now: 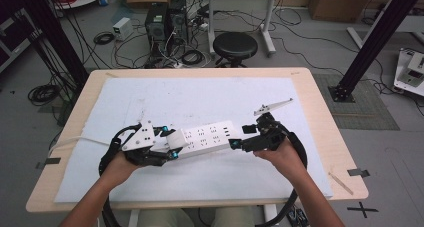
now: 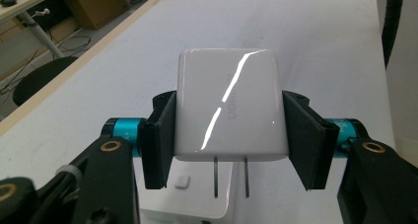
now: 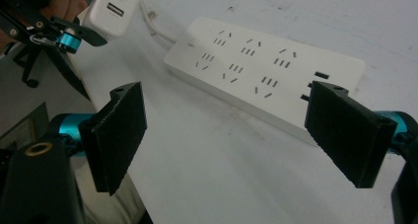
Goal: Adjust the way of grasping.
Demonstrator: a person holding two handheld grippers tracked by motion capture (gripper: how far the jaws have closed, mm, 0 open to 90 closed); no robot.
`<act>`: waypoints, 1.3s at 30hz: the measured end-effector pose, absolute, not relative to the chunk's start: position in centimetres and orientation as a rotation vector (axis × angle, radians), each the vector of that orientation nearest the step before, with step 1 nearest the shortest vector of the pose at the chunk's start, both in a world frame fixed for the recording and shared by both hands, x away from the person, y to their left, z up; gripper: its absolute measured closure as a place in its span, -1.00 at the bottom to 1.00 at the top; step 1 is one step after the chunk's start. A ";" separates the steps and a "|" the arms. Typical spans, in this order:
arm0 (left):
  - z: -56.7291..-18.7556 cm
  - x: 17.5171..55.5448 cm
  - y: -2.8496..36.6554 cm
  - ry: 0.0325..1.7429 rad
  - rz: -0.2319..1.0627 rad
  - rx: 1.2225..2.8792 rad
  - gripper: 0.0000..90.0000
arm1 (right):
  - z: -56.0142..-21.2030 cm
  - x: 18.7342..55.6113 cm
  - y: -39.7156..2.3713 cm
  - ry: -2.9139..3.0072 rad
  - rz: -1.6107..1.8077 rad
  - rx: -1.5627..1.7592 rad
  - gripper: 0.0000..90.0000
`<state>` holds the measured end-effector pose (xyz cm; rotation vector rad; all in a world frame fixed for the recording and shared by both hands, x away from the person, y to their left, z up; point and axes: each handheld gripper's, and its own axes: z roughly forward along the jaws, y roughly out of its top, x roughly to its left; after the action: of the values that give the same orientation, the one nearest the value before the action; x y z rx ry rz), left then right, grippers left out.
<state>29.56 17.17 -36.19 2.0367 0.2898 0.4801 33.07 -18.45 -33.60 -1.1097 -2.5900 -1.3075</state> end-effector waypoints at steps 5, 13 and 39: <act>-36.4 29.3 16.3 0.251 0.481 2.056 -0.05 | -33.8 33.4 -17.5 -2.506 -1.316 -1.060 -0.63; -36.7 29.2 14.9 0.183 0.502 2.078 -0.05 | -34.1 34.1 -15.9 -2.397 -1.255 -1.026 -0.63; -37.0 29.4 12.7 0.136 0.474 2.068 -0.06 | -35.7 36.0 -11.9 -2.166 -1.132 -0.998 -0.48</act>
<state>29.42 12.66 -37.03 2.0676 0.1364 0.4738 36.01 -11.92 -35.72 -0.9976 -2.1660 -1.1317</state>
